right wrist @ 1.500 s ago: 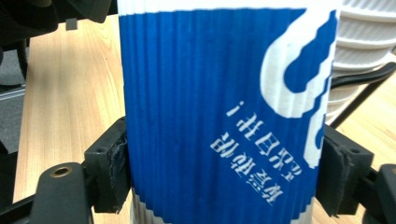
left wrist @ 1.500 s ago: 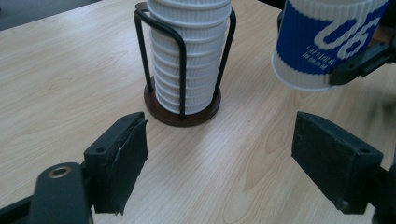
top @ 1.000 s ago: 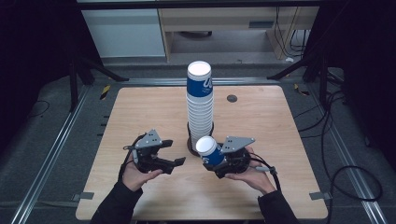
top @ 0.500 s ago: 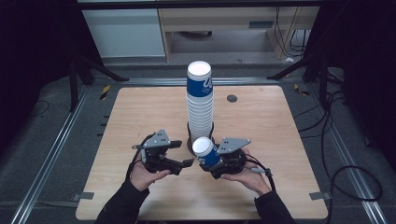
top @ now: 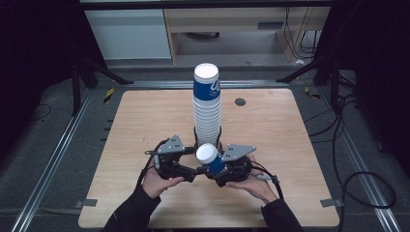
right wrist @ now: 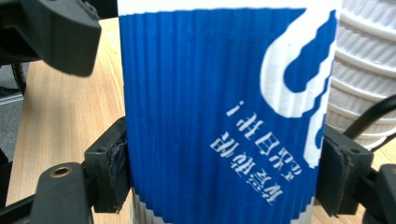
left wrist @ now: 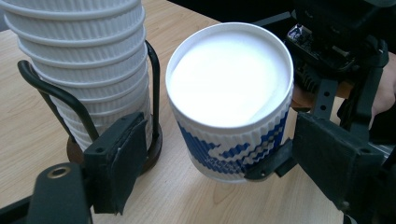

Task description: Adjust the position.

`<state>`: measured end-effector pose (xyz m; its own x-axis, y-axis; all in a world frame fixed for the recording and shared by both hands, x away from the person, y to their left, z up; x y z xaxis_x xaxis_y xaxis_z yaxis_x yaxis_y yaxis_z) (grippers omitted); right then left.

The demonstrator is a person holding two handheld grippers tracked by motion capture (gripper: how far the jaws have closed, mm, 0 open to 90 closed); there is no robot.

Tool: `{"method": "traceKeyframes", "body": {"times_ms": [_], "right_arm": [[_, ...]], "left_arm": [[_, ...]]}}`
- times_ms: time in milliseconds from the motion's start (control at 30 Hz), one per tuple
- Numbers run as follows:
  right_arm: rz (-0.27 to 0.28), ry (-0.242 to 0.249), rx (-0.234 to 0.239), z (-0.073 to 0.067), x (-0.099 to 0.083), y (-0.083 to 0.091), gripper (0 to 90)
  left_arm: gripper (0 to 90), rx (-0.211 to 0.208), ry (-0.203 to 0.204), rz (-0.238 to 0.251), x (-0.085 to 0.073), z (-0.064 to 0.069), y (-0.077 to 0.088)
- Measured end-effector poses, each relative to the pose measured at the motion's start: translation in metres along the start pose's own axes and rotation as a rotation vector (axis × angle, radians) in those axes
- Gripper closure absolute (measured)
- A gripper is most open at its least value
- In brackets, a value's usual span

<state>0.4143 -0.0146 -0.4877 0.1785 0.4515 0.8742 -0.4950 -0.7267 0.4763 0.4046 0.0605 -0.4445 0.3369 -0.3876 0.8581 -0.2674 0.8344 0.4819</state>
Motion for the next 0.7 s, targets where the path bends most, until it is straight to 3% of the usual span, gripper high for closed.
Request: {"method": "traceKeyframes", "body": {"times_ms": [700], "right_arm": [[0.008, 0.009, 0.031, -0.013, 0.004, -0.013, 20.7]], "left_arm": [[18.5, -0.004, 0.024, 0.009, -0.005, -0.001, -0.005]]}}
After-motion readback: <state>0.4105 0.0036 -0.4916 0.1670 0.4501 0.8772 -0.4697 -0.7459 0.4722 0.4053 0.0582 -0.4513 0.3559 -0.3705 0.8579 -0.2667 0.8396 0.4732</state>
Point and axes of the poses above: each handheld gripper's, and its own axes: y roughly backward along the jaws, x roughly out of its top, z roughly to its right, the point moved 10 cm from there along -y, roughly forward along the jaws, and after that the axes turned 7 degrees about -x, right-handed, at the moved point
